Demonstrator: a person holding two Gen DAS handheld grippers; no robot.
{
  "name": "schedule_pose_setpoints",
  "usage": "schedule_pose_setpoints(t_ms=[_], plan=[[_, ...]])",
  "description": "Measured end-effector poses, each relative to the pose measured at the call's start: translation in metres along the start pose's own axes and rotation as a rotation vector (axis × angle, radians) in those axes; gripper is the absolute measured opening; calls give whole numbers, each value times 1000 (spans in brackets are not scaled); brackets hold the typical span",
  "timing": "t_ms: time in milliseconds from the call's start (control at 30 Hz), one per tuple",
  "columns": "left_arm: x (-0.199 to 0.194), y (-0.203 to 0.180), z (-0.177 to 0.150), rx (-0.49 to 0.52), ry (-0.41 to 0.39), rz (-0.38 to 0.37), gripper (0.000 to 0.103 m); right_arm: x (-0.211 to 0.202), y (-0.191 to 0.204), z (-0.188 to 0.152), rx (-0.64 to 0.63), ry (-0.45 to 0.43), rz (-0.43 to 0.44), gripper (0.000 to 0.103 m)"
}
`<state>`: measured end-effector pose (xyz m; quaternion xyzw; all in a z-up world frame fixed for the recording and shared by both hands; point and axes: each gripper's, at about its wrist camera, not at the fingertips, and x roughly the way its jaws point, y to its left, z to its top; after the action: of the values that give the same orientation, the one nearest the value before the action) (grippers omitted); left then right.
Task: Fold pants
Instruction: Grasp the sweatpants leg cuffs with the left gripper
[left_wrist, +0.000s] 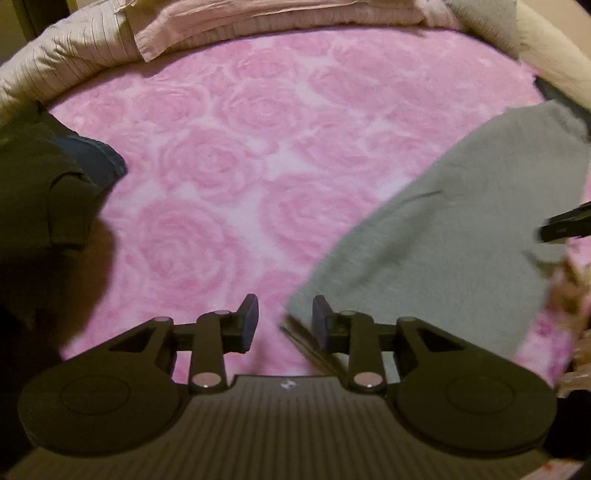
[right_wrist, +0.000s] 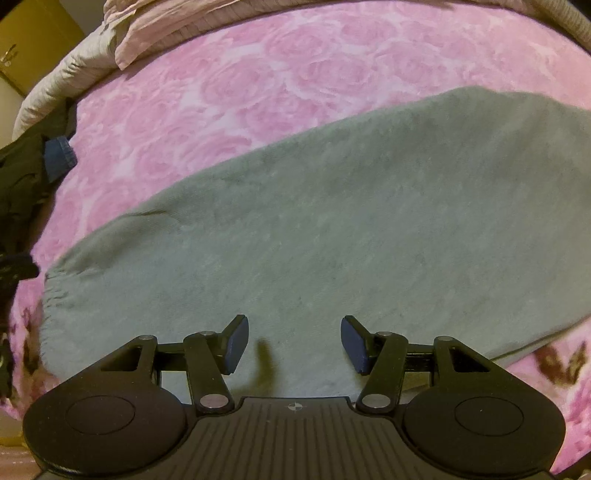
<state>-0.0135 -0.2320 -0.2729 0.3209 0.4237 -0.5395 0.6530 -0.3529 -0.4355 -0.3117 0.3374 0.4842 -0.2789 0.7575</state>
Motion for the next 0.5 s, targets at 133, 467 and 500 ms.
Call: schedule_pose_setpoints(t_ms=[133, 467, 500], plan=[[0, -40, -17, 73, 46, -141, 26, 12, 5, -9, 9, 22, 43, 53], [12, -79, -16, 252, 160, -63, 23, -19, -42, -14, 72, -6, 39, 53], [9, -83, -12, 257, 158, -59, 23, -28, -56, -12, 99, -27, 23, 53]])
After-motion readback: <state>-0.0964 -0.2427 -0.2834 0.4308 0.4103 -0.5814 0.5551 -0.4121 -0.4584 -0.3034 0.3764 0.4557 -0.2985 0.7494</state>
